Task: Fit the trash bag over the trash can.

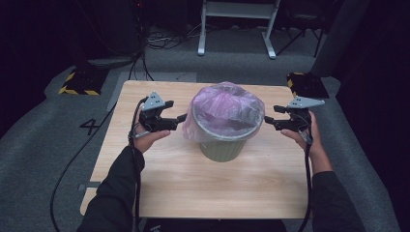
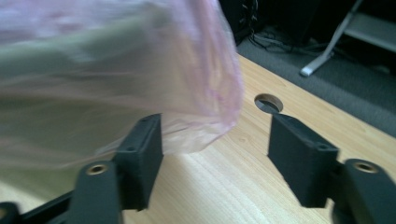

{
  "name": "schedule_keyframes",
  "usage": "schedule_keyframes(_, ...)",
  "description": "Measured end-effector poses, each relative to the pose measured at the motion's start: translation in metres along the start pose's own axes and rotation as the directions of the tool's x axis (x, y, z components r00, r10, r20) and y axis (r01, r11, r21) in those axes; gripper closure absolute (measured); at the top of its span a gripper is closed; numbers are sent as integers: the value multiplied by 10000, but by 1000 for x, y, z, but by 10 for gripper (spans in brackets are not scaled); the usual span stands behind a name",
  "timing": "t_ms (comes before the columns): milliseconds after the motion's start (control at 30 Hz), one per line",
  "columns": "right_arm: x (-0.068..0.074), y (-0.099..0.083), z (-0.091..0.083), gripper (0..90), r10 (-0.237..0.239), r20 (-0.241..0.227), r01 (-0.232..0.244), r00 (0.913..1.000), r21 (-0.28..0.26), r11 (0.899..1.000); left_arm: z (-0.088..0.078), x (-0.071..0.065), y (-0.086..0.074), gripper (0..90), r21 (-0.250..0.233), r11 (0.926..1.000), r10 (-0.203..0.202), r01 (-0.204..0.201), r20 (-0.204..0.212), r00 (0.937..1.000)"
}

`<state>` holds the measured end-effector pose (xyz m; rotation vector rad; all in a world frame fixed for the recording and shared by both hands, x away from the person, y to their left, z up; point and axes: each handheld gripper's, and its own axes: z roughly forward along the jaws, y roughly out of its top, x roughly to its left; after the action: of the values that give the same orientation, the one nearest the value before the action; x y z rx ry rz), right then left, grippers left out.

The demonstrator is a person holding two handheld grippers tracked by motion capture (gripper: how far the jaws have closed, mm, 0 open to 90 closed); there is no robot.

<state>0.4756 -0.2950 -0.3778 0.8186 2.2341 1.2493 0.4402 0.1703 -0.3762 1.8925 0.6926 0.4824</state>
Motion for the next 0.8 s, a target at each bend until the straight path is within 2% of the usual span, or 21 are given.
schedule_keyframes(100, 13, -2, -6, 294, -465, -188, 463, 9987, -137, 9988, -3, -16, -5, 200, -10, 9990, 449, -449, 277, 9986)
schedule_keyframes(167, 23, -4, -9, 276, -791, -398, 779, 9961, -305, 9965, -2, -29, -8, 178, 134, 9965, 816, -823, 511, 9954)
schedule_keyframes(233, 31, -4, -11, 254, -1046, -496, 1023, 9933, -463, 9937, 2, -36, -9, 167, 259, 9941, 1033, -1053, 677, 9923)
schedule_keyframes(267, 35, -5, -12, 247, -1139, -611, 1106, 9916, -546, 9924, 4, -39, -9, 166, 328, 9923, 1171, -1193, 612, 9912)
schedule_keyframes(333, 43, -5, -9, 231, -1319, -782, 1277, 9882, -562, 9902, 9, -43, -9, 170, 381, 9917, 1197, -1231, 812, 9895)
schedule_keyframes(400, 50, -4, -6, 232, -1422, -733, 1388, 9871, -489, 9891, 13, -46, -8, 239, 512, 9892, 1338, -1375, 698, 9885)
schedule_keyframes(467, 54, -4, -4, 255, -1256, -795, 1209, 9889, -613, 9908, 17, -47, -7, 372, 606, 9875, 1414, -1455, 681, 9876)
schedule_keyframes(500, 56, -4, -4, 264, -1248, -716, 1203, 9896, -643, 9907, 19, -49, -7, 397, 662, 9863, 1475, -1513, 593, 9873)
schedule_keyframes(600, 59, -3, -4, 430, -1384, -869, 1322, 9866, -734, 9885, 21, -49, -7, 506, 666, 9862, 1477, -1516, 597, 9872)
schedule_keyframes(633, 59, -3, -4, 513, -1418, -837, 1354, 9864, -768, 9878, 21, -49, -7, 555, 679, 9854, 1520, -1560, 608, 9865)
schedule_keyframes(667, 59, -3, -5, 610, -1488, -1040, 1401, 9834, -864, 9864, 22, -50, -7, 621, 711, 9842, 1580, -1625, 638, 9854)
schedule_keyframes(733, 60, -2, -7, 676, -1551, -1202, 1428, 9806, -1052, 9841, 22, -51, -7, 689, 745, 9815, 1717, -1762, 632, 9831)
schedule_keyframes(800, 62, -2, -8, 760, -1748, -1435, 1595, 9741, -1121, 9808, 22, -51, -8, 783, 757, 9796, 1816, -1863, 648, 9812)
